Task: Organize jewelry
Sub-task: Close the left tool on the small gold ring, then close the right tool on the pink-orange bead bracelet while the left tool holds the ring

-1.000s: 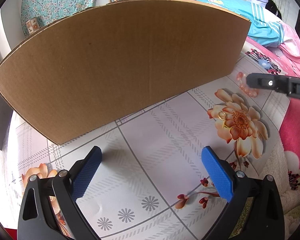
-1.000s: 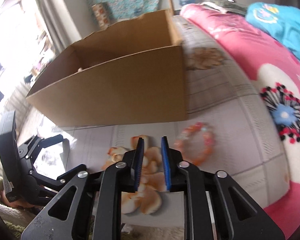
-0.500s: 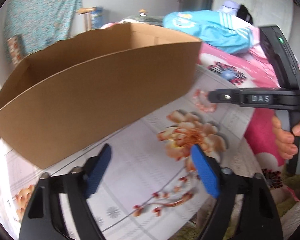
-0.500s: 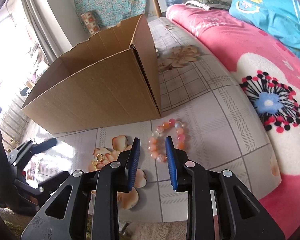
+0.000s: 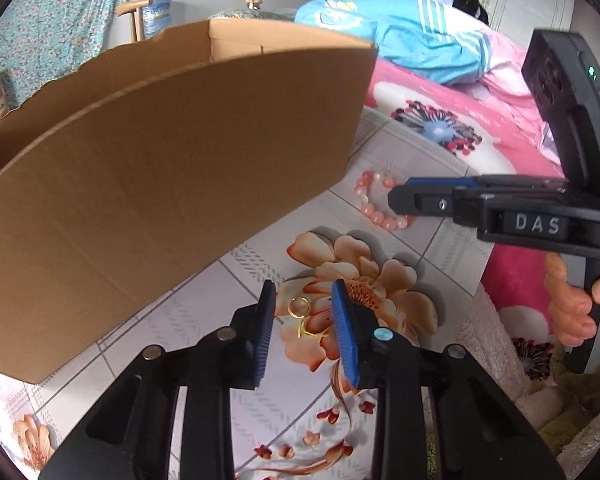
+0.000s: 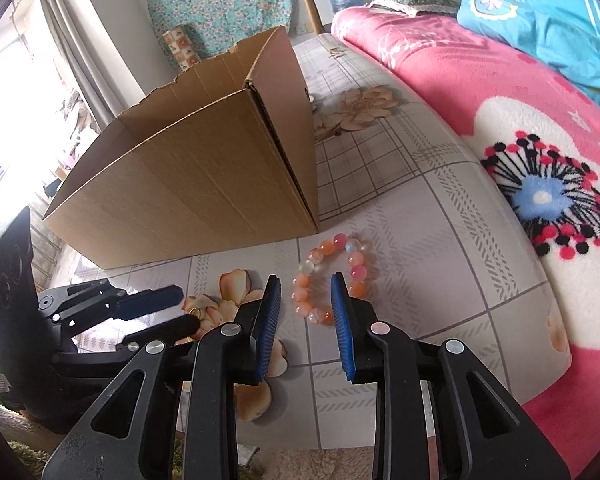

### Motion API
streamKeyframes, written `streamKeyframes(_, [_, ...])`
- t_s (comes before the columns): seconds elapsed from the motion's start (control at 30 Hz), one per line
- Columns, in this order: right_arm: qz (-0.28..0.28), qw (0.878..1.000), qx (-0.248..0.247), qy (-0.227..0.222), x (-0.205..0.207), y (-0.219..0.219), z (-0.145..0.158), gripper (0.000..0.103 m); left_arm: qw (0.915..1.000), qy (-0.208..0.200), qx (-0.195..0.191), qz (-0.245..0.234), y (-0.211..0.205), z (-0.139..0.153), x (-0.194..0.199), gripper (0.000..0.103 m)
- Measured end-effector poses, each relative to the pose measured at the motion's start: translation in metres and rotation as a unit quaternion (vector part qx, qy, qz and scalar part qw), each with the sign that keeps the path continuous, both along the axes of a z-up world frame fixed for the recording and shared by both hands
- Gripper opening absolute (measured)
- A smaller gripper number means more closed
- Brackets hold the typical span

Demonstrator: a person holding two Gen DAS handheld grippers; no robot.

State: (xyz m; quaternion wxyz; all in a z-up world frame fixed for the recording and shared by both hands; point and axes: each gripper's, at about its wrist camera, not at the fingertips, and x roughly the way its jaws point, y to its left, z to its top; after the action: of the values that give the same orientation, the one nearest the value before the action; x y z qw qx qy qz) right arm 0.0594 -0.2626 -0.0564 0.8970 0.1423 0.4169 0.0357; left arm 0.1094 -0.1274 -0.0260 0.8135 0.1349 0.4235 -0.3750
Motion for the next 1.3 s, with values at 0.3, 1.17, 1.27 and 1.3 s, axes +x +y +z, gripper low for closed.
streamKeyframes(0.3, [-0.001,1.000,0.003,-0.004,-0.002,-0.004,0.001,0.026,0.9992,-0.025,0.032,-0.003,-0.006,-0.005,-0.005,0.013])
streamKeyframes(1.17, [0.041,0.997,-0.069,0.014,0.017,0.016,0.001,0.026,0.9965,0.000,0.024,0.080,0.040,-0.003,0.006,0.010])
streamKeyframes(1.27, [0.040,0.995,-0.080,0.037,0.024,0.018,-0.006,0.026,0.9962,0.006,0.023,0.084,0.041,-0.002,0.008,0.010])
streamKeyframes(1.3, [0.041,0.995,-0.078,0.041,0.025,0.018,-0.008,0.026,0.9961,0.007,0.024,0.085,0.041,-0.002,0.008,0.009])
